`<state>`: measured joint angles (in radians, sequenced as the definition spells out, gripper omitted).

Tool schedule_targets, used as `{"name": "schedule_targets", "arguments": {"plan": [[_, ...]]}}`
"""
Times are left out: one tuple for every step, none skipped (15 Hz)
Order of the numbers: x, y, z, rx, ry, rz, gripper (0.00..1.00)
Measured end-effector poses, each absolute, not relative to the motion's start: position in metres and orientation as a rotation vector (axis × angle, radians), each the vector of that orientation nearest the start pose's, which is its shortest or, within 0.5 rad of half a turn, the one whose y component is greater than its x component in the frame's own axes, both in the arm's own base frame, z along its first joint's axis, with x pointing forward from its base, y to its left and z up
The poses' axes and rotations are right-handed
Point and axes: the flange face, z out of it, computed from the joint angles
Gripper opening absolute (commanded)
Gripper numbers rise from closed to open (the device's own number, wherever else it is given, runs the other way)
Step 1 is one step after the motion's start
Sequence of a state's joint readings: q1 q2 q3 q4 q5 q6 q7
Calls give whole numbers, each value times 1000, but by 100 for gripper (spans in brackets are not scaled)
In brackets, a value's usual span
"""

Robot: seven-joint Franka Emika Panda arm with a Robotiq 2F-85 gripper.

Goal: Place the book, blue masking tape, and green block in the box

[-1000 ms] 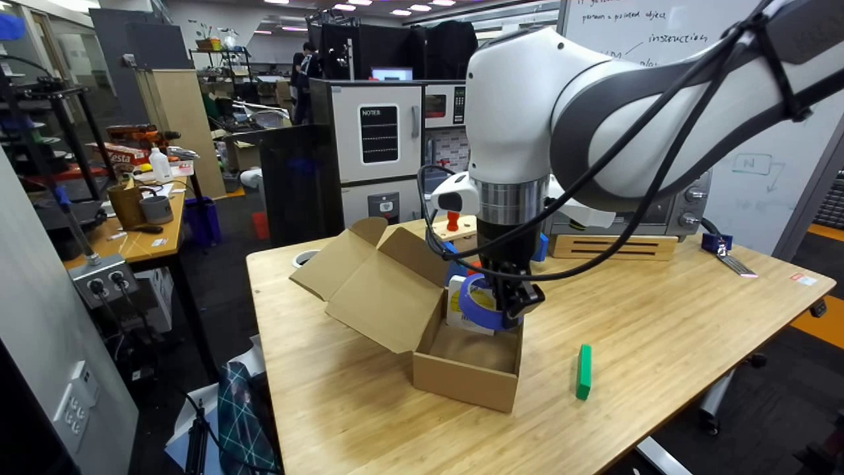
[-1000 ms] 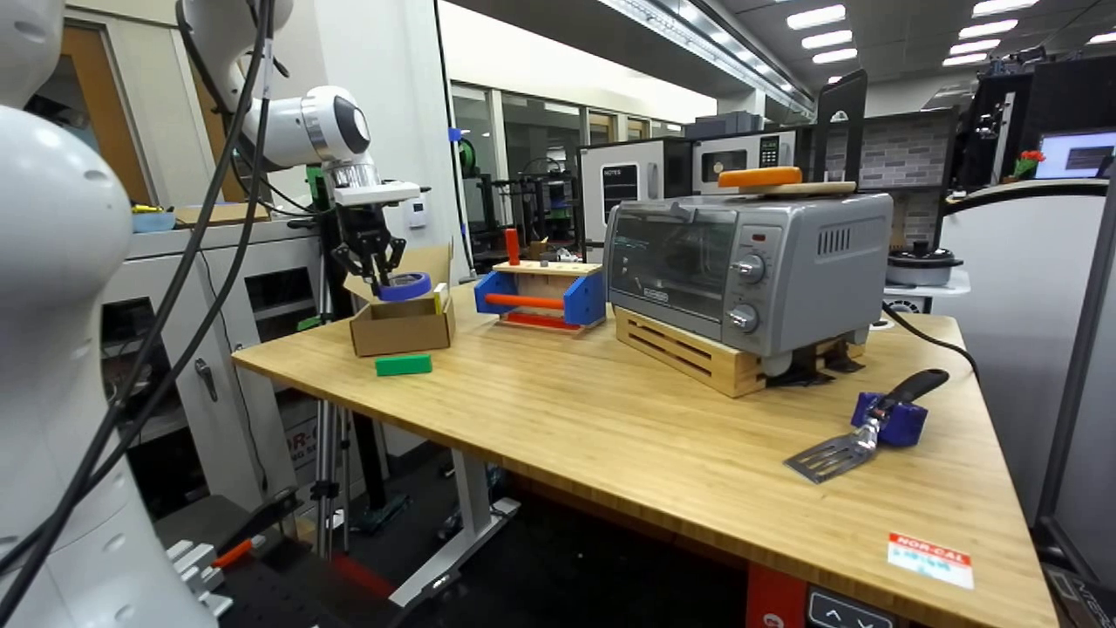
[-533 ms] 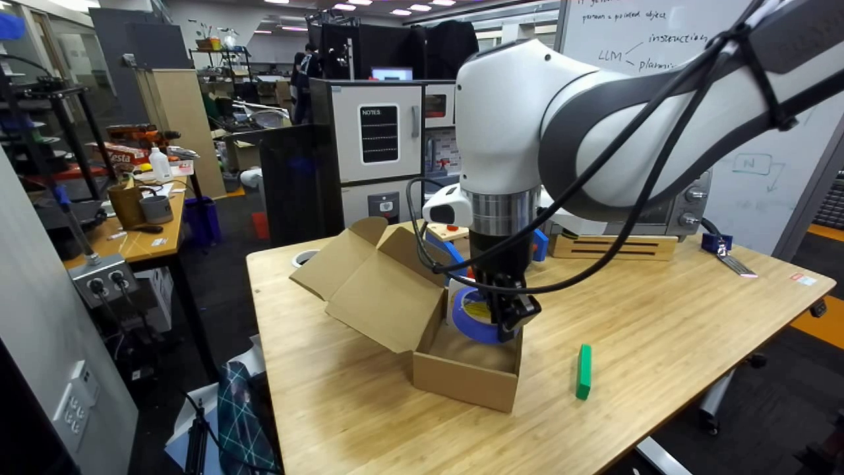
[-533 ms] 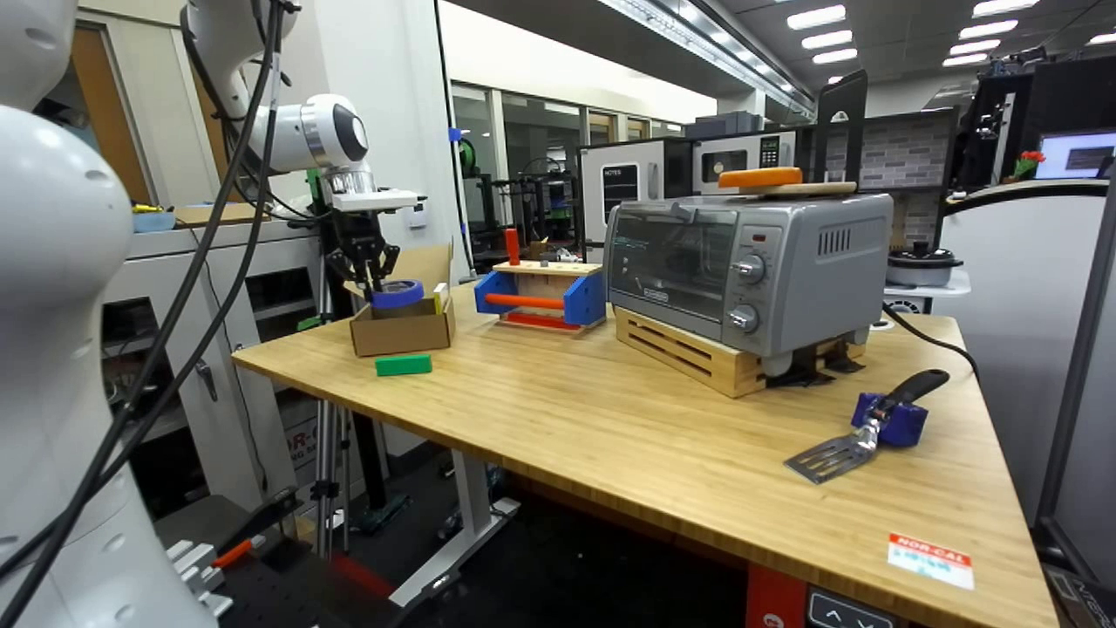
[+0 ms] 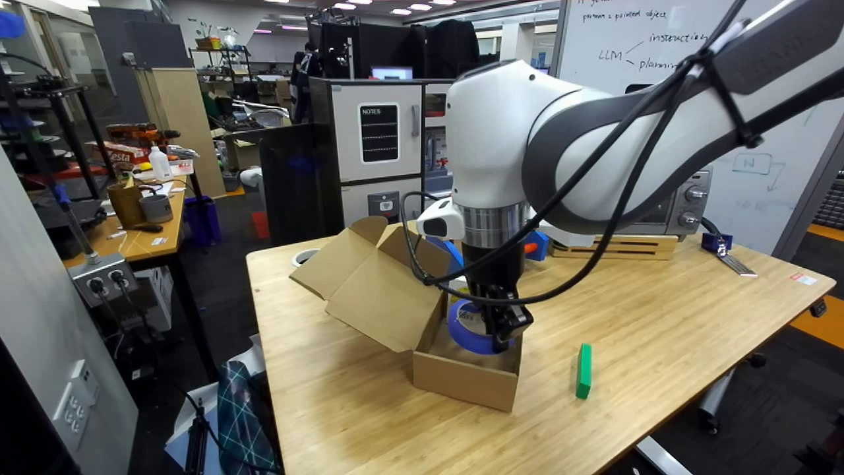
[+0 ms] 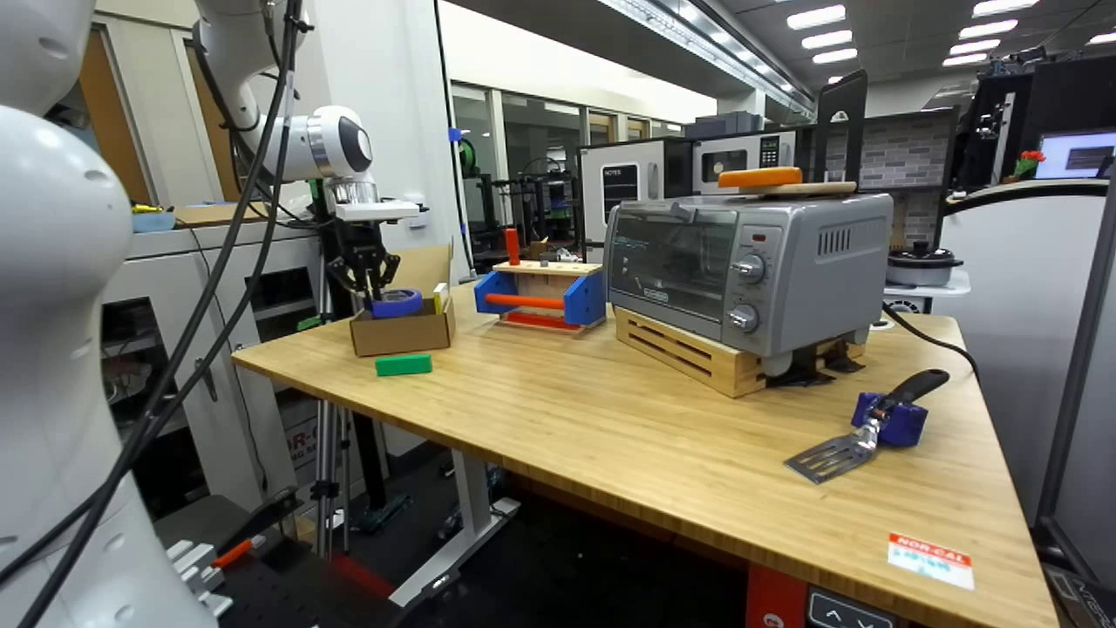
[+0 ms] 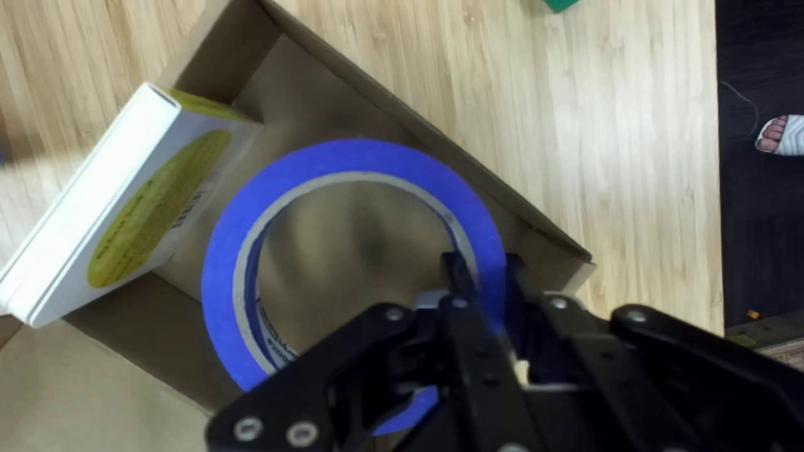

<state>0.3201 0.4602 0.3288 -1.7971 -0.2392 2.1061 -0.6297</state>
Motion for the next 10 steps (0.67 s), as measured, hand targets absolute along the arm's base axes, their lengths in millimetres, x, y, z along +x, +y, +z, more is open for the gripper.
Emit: {"name": "schedule_targets", "arguments": {"plan": [[524,360,288,-2454,-2035,205,4],[527,356,282,-2459,-2025,221,4],[529,352,275,-2464,-2015,238,4],[531,350,270,-2468,-2006,250,4],[532,347,265,-2471,-1999,260,4],[533,346,262,-2473,-1994,268,4],[534,345,259,-2474,-1991,273,4],[534,345,258,-2473,-1990,276,6],[535,345,257,-2473,-1989,278,8],[535,345,257,-2472,-1988,279,13]]}}
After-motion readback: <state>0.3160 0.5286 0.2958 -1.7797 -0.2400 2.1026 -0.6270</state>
